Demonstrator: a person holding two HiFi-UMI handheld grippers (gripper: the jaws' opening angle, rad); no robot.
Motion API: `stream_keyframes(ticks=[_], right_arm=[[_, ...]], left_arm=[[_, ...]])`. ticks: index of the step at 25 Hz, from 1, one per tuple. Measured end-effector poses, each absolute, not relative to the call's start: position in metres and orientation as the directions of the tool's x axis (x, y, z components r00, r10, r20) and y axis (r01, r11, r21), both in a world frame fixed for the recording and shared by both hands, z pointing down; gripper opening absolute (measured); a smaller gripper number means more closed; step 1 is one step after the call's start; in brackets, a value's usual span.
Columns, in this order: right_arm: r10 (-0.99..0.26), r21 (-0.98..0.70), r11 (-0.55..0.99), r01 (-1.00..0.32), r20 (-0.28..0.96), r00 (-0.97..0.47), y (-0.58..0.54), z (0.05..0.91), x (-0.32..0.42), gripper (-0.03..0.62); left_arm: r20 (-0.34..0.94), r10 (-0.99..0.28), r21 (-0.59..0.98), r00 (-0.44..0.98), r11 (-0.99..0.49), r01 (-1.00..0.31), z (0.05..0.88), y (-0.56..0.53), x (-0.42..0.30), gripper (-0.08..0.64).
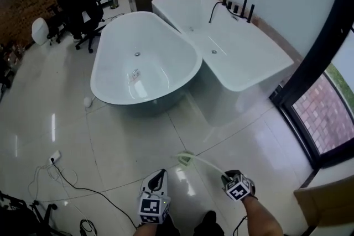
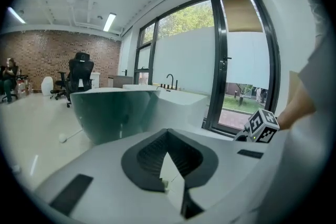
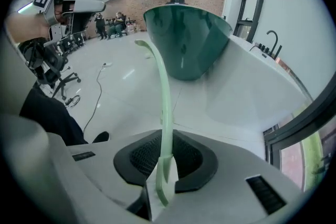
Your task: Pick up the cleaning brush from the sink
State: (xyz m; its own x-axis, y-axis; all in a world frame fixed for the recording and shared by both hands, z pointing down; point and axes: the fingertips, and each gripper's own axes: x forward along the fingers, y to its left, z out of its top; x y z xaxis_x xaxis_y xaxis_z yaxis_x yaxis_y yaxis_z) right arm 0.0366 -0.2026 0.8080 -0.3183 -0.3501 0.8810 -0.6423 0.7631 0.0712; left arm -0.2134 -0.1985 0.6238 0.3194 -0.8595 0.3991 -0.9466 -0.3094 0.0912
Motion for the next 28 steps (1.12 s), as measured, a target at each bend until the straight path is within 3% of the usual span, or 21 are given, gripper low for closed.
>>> stream_keyframes(ticks=[5, 12, 20, 28], right_arm=[[-0.411, 0.137, 0.773, -0.620, 0.852, -0.324, -0.189, 0.641, -0.004, 0.043], [-0.507, 0.263, 0.772, -0.578, 0.803, -0.312, -0.157, 0.479, -0.050, 0.043], [-0.617, 0.402, 0.749, -0.526, 0.713, -0.334, -0.116, 0.362, -0.082, 0.043], [-0.660, 0.526, 0.751, -0.398, 0.607, -0.443, -0.108, 0.275, -0.069, 0.043]], left_arm=[[0.354, -0.880, 0.082, 0.317, -0.309, -0.948, 0.477, -0.163, -0.249, -0.009], [0.302, -0.892, 0.075, 0.336, -0.329, -0.941, 0.352, -0.102, -0.282, -0.009], [0.219, -0.908, 0.043, 0.356, -0.355, -0.934, 0.252, -0.050, -0.300, -0.009], [0.184, -0.938, 0.022, 0.293, -0.294, -0.956, 0.195, -0.029, -0.256, -0.009]])
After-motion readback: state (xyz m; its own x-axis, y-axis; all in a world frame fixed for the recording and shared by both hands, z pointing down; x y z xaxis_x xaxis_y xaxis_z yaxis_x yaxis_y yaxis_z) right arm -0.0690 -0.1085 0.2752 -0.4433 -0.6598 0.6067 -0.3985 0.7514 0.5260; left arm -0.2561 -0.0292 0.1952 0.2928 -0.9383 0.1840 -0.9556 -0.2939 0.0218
